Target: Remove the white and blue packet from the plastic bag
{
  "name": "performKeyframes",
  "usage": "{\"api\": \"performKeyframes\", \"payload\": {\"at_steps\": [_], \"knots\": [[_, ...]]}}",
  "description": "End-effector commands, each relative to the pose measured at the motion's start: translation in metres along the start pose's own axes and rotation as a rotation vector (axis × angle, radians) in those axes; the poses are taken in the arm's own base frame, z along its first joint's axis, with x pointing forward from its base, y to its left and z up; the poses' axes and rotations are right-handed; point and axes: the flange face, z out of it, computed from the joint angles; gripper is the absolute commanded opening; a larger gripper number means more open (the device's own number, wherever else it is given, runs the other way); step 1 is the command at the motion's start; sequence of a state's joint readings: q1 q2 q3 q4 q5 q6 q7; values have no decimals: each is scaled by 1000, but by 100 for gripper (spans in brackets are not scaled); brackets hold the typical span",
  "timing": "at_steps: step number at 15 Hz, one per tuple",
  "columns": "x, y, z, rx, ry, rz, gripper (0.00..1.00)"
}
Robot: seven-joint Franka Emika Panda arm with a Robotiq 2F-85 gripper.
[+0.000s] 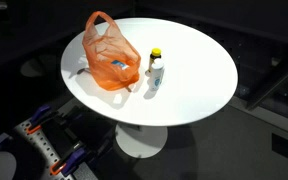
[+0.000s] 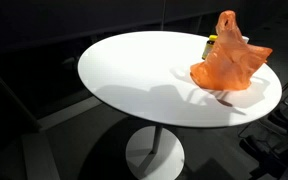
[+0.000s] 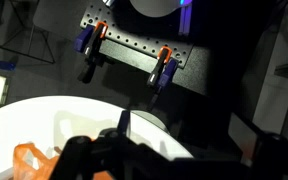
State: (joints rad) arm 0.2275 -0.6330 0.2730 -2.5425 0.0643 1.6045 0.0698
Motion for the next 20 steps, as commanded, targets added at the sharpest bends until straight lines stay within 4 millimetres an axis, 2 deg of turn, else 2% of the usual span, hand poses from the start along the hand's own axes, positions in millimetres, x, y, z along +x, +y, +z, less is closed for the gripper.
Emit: {"api": "performKeyframes", "payload": {"at_steps": [1,5,10,15,20], "knots": [[0,0,-1,0,-1,0,100],[0,0,-1,0,-1,0,100],[7,25,-29,-18,102,96,100],[20,79,-39,1,206,281,100],[32,129,-28,34,285,444,100]]}}
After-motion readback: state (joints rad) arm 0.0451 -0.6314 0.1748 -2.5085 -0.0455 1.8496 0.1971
